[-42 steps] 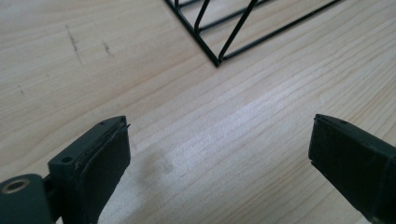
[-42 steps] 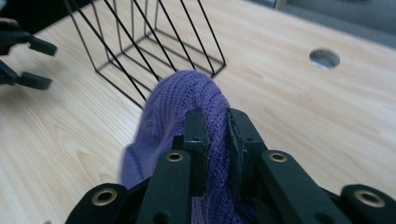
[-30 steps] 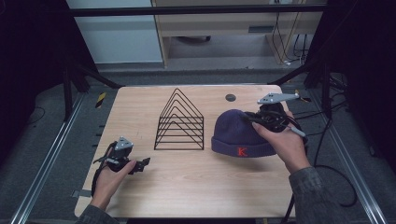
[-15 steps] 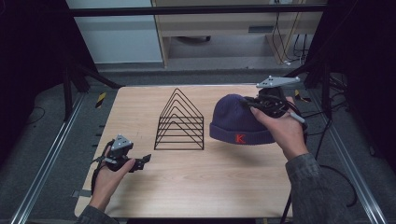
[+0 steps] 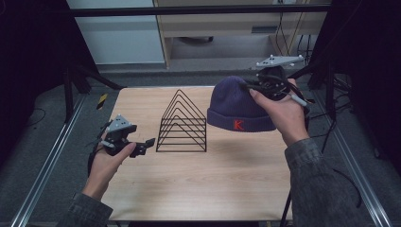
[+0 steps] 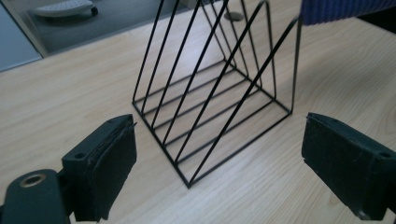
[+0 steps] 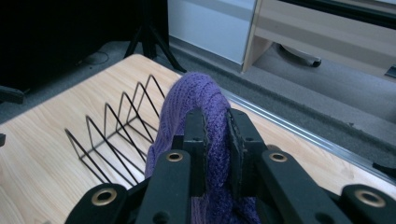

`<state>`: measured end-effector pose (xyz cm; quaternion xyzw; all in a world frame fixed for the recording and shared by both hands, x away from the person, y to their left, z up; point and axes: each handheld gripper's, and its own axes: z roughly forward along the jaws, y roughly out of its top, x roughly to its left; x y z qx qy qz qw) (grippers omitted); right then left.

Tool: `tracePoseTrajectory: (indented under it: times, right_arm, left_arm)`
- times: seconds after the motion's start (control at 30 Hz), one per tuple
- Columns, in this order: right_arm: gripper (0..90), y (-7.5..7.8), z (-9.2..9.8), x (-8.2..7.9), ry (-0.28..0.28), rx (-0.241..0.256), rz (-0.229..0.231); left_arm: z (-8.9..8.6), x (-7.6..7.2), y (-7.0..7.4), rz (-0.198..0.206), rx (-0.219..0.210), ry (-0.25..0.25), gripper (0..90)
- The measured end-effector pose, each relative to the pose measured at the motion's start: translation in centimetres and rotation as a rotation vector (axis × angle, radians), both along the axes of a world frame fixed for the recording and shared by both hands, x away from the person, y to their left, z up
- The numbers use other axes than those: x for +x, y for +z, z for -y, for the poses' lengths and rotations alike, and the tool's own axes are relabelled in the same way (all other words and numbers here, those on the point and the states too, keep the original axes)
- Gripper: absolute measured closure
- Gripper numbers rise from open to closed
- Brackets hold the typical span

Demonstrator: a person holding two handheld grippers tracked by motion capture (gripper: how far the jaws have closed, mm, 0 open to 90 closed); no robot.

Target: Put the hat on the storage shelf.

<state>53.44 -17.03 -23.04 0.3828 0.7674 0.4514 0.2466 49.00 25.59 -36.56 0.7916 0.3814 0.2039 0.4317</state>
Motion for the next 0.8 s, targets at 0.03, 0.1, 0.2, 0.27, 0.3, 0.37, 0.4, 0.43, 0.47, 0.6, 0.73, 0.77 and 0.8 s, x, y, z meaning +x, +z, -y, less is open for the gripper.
tracePoseTrajectory:
  times: [0.03,0.1,0.2,0.27,0.3,0.37,0.4,0.43,0.47,0.6,0.73,0.77,0.8]
  right_arm:
    - [79.2,0.3,-0.2,0.1,0.000,0.001,0.001]
    - [79.1,0.9,-0.5,0.3,0.002,-0.006,0.007]
    - [79.1,1.5,-0.9,0.4,0.001,-0.009,0.011]
    - [79.1,2.1,-1.4,0.6,0.004,-0.011,0.017]
    - [79.1,2.6,-1.8,0.7,0.008,-0.012,0.020]
    - [79.1,2.9,-2.1,0.7,0.011,-0.017,0.023]
    - [79.0,3.1,-2.3,0.8,0.012,-0.021,0.027]
    - [79.1,3.4,-2.6,0.9,0.016,-0.023,0.030]
    - [79.0,3.8,-3.1,0.9,0.020,-0.020,0.040]
    - [79.0,4.3,-3.9,1.0,0.026,-0.016,0.049]
    - [79.0,4.8,-5.1,1.0,0.048,-0.014,0.062]
    - [78.9,5.1,-5.7,1.0,0.058,-0.016,0.067]
    - [78.9,5.3,-6.0,1.1,0.062,-0.016,0.070]
  left_arm:
    - [0.3,0.4,1.0,-0.004,-0.015,-0.011,9.5]
    - [0.4,0.6,1.5,-0.004,-0.018,-0.013,9.5]
    - [0.9,1.1,2.8,-0.003,-0.011,-0.027,9.5]
    - [1.3,1.3,3.6,-0.003,-0.016,-0.043,9.4]
    - [1.7,1.4,4.4,0.002,-0.016,-0.053,9.3]
    - [2.0,1.5,4.7,0.006,-0.021,-0.054,9.2]
    - [2.2,1.5,4.9,0.008,-0.021,-0.057,9.2]
    - [2.4,1.5,4.9,0.017,-0.007,-0.054,8.9]
    - [2.7,1.4,4.9,0.030,0.019,-0.056,8.7]
    - [3.3,1.5,4.7,0.028,0.025,-0.081,8.2]
    - [3.0,1.9,5.2,0.018,-0.020,-0.075,8.6]
    - [2.9,2.0,5.3,0.016,-0.032,-0.071,8.7]
    - [2.7,2.2,5.6,0.015,-0.038,-0.068,8.8]
